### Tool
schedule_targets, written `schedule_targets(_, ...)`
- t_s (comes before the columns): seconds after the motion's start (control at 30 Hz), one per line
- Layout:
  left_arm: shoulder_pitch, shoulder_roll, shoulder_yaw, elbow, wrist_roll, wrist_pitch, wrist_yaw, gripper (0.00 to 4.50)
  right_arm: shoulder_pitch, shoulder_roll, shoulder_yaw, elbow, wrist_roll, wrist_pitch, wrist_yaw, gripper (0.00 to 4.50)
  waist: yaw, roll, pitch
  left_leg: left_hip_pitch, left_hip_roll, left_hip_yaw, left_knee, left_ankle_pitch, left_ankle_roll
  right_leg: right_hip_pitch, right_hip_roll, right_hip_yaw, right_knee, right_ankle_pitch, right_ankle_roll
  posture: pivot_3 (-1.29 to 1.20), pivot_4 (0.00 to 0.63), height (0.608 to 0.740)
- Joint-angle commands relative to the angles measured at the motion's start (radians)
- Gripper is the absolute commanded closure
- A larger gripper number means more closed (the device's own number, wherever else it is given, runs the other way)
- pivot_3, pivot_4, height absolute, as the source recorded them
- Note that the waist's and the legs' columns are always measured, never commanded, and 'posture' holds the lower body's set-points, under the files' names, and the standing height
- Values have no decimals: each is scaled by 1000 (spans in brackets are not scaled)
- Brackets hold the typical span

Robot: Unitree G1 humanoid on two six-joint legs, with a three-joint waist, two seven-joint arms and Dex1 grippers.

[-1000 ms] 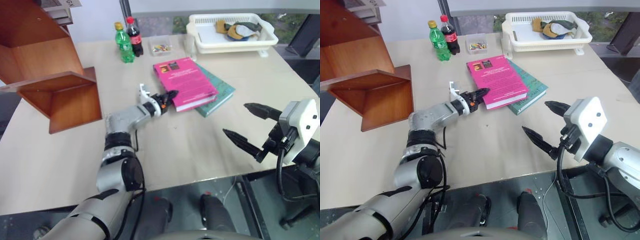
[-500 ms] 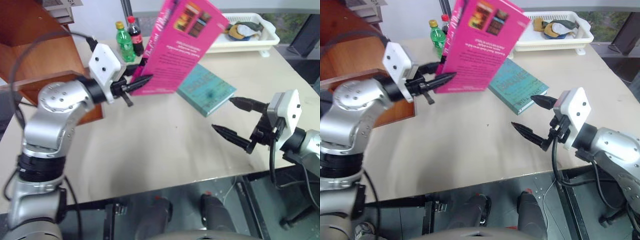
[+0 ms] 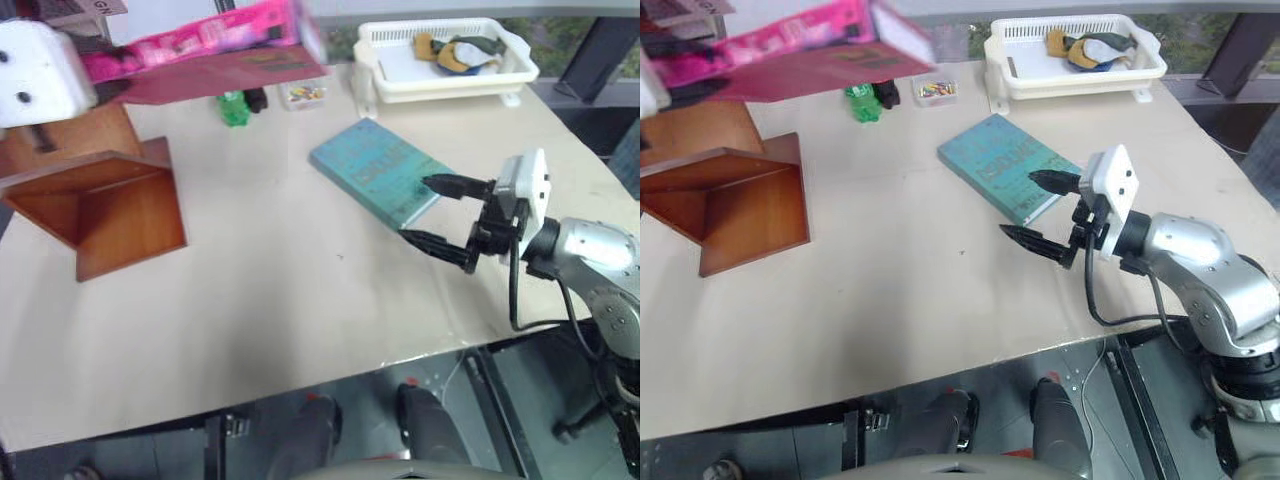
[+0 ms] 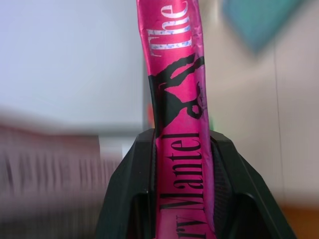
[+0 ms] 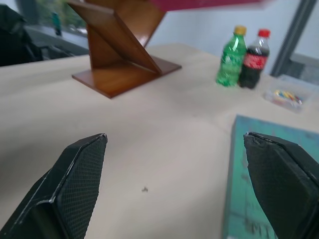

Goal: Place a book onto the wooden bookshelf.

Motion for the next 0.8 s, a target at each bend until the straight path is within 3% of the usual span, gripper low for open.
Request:
schedule_targets(0.03,95,41,193,75,134,-72,-52,3655,-40,21,5,26,-19,-44,58,0,-1,0,0,0,0,0,0,0,0,0,0,0,0,0,0,0,150,740)
schedule_targets(0.2,221,21,330,195,193,-174,-90,3655,-45,41,11,27,-39,-49,80,0,0,0,0,0,1,0,0,0,0,0,0,-1,0,0,0,0,150,740)
schedule_targets(0.33,291,37,369,361,229,-289,-64,3655,-47,50,6,6,-36,-35,81,0,-1,0,0,0,1,0,0,0,0,0,0,0,1,0,0,0,150,740)
schedule_targets(0.6,307,127,197,795,204,-526,74,3655,-37,52,-2,-24,-33,-14,69,0,-45,0,0,4,4,1,-1,-2,0,-2,1,2,4,0,0,0,150,740)
schedule_targets(0.67,270,144,128,857,183,-556,107,2657,-37,53,-3,-25,-35,-10,68,0,-57,1,0,4,6,2,-1,-3,1,-4,1,2,6,0,0,0,150,740)
schedule_targets(0.8,192,153,11,939,156,-608,138,1162,-50,58,-4,-16,-35,-10,72,0,-51,1,0,4,8,3,0,-4,3,-3,3,-1,7,1,-1,0,150,740)
